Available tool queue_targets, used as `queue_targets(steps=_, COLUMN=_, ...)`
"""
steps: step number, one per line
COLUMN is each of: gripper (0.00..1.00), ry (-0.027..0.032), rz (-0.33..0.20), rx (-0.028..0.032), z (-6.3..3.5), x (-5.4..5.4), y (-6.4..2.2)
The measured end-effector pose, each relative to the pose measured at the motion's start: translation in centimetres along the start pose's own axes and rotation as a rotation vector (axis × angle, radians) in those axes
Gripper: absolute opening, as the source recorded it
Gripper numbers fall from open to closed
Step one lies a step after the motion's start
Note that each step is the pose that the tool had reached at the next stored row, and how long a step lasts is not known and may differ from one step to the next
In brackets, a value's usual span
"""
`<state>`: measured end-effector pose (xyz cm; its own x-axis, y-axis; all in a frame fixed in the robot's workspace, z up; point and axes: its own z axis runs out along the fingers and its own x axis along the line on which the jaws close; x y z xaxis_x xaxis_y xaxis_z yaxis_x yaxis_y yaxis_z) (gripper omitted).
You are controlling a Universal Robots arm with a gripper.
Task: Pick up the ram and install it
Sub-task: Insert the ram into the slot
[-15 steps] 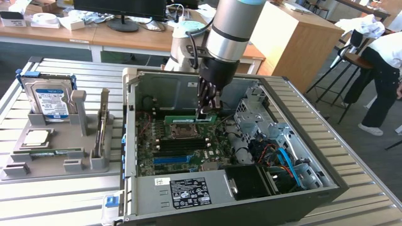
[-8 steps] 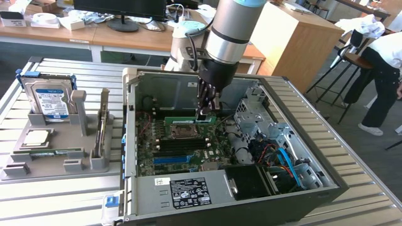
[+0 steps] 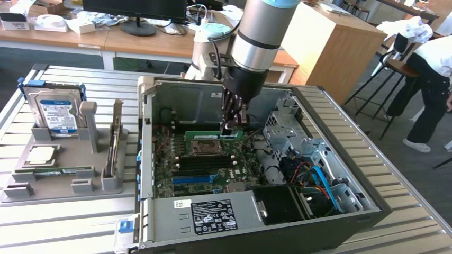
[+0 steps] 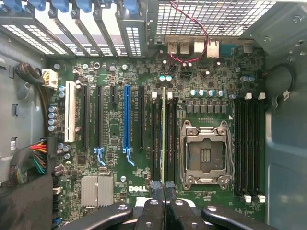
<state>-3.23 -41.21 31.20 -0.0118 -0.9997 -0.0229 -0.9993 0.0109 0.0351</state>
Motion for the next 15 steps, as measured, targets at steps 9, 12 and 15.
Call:
queue_targets(steps=9, gripper=0.11, ry=0.0000, rz=0.000, rx=0.0000, z=0.72, x=0.0, y=-0.02)
queue_targets(steps=12, gripper=0.11, ry=-0.0001, rz=0.000, rx=0.0002, z=1.13, x=0.0, y=-0.04)
queue_targets(steps=15, gripper=0.11, ry=0.0000, rz=0.000, rx=0.0002, z=1.44, x=0.0, y=-0.05)
